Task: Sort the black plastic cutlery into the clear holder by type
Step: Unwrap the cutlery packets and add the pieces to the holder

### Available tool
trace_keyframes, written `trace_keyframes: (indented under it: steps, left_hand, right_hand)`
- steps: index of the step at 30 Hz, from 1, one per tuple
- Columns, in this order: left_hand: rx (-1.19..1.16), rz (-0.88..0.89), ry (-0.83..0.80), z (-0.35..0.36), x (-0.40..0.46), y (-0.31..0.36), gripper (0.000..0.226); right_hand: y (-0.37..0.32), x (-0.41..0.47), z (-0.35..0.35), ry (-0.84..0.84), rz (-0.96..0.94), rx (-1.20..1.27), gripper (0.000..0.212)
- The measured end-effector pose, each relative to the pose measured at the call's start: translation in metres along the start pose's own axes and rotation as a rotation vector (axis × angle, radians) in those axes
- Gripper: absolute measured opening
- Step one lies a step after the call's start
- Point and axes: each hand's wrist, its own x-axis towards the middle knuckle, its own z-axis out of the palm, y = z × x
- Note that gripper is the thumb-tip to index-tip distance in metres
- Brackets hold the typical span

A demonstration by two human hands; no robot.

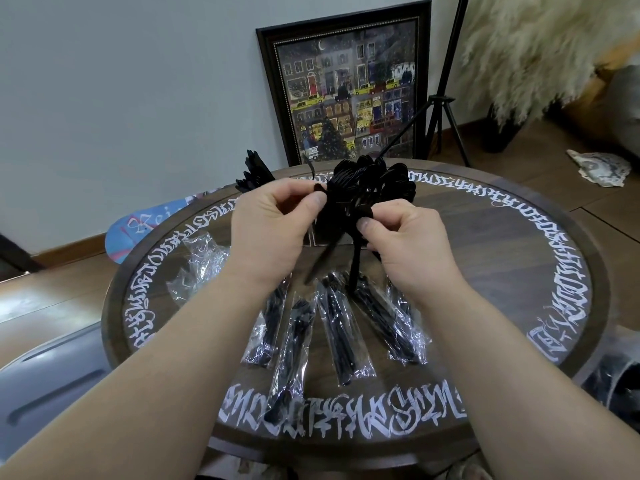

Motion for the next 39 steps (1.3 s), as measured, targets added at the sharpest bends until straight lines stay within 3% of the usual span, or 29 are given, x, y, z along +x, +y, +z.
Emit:
trace_keyframes:
  steps: [4,11,20,31,39]
  left_hand:
    - [-0.012,-0.014,0.148,-0.023,0.02,0.01,0.02]
    - [0.119,0.151,0.35,-0.062,0.063,0.028,0.009]
    - [0.312,0.206,0.296,-0.06,0.065,0.013,0.012]
    - [0.723,-0.056,0.072,-0.038,0.055,-0.023,0.024]
    - [0.973,0.035,-0.078,-0.029,0.058,-0.039,0.035]
  right_hand:
    - [-0.001,0.001,-0.002,0.102,-0.018,-0.051,0.01]
    - [0.002,0.004,0.003,0.197,-0.041,-0.173,0.015]
    - [0.003,0.005,0.011,0.186,-0.028,-0.201,0.015]
    - [0.007,0.007,0.012,0.169,-0.079,-0.241,0.016]
    - [0.01,0.01,0.012,0.148,-0.092,-0.251,0.015]
